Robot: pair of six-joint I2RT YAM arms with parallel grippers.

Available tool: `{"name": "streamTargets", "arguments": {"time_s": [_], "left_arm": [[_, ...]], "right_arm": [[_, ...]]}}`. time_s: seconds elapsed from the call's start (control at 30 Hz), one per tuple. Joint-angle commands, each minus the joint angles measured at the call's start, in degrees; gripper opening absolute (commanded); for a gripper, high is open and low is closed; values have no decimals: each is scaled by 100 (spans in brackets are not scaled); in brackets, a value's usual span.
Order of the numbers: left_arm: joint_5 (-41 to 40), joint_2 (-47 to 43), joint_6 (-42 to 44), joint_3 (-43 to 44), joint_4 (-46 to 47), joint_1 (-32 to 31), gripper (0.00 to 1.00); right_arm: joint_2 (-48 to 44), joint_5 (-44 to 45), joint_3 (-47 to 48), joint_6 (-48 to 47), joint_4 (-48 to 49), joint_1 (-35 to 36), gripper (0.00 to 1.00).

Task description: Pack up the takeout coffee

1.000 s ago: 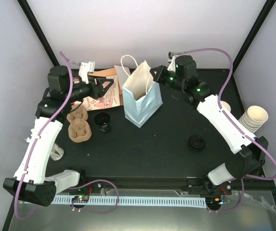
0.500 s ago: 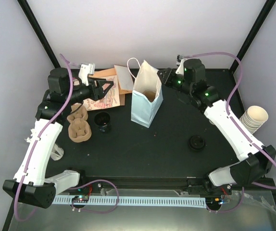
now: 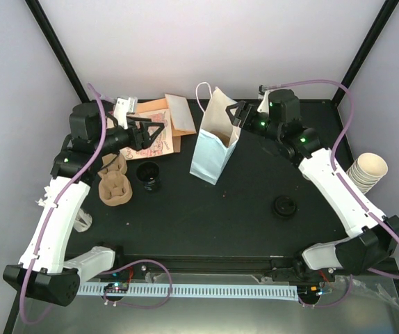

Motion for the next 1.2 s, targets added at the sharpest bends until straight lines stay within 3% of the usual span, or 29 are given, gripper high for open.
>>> {"name": "streamTargets", "arguments": {"time_s": [0.0,0.1,0.23,0.3,0.67,0.83,1.0,1.17], "left_arm": [[-218,-171,174,-39,-207,49,64],[-379,-262,227,-146,-254,50,76],[-643,-403,266,-328,-363,59,98],[-836,-461,269,-389,-456,59,99],[-1824,-574,234,-699,-1206,59,99],[-1599,-604,225,-1177,-1146,59,90],[-1233,-562,392,-1624,-963,31,70],[-1260,-400,442,-1674,-1068,-39,68]], "right_arm": [[-176,14,-84,-136,-265,-44,80],[-213,-4,-107,-224,-374,-54,98],[-191,-35,-63,-346,-592,-55,100],[-172,-60,-54,-407,-694,-59,100],[-598,361,-151,-1065,-1344,-55,100],[-942,259,-486,-1389,-1551,-55,100],[-1333,313,-1040,-1553,-1693,-54,100],[-1754,718,-1704,-1541,-1702,-55,100]]}}
